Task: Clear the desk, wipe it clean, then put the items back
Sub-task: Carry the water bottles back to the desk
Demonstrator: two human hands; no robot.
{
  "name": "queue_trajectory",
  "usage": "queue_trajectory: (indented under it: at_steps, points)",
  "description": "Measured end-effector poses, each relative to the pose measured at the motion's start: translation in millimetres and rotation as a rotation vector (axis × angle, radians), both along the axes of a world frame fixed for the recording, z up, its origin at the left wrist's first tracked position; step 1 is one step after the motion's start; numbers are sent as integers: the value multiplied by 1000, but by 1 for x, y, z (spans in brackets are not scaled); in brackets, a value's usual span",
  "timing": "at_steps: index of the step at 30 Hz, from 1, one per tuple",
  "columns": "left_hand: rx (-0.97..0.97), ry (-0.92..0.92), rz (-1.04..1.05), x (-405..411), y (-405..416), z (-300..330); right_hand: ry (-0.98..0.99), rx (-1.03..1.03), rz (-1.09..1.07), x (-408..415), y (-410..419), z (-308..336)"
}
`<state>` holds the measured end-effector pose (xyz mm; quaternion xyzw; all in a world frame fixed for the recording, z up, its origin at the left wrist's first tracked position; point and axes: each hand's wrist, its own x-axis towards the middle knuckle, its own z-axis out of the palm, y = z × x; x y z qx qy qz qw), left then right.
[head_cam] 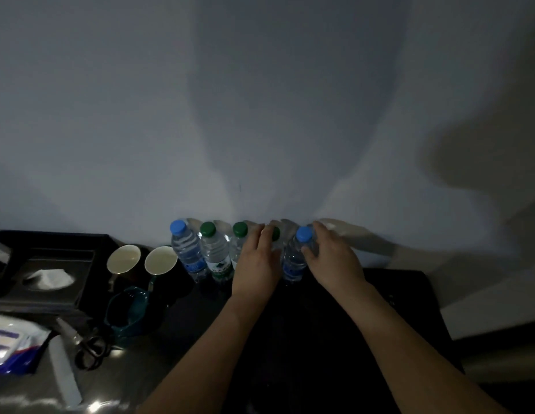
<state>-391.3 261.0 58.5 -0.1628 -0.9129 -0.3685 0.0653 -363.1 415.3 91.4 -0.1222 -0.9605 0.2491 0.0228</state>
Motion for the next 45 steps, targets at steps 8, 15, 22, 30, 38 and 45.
queue_trajectory:
  at_steps: [8, 15, 22, 30, 38, 45]
  points:
    - [-69, 121, 218, 115, -88, 57, 119, -79, 248, 108, -71, 60]
    - [-151, 205, 618, 250, -246, 86, 265, -171, 635, 173, -225, 92]
    - [-209, 315, 994, 399, -418, 118, 309, -271, 1044, 265, -421, 126]
    - [-207, 345, 1373, 558, -603, 124, 194, -317, 1357, 382, -650, 131]
    - [-243, 283, 1522, 649, -783, 129, 87, -347, 1471, 439, -834, 126]
    - [-204, 227, 1452, 603, -924, 97, 72, -289, 1438, 401, -974, 101]
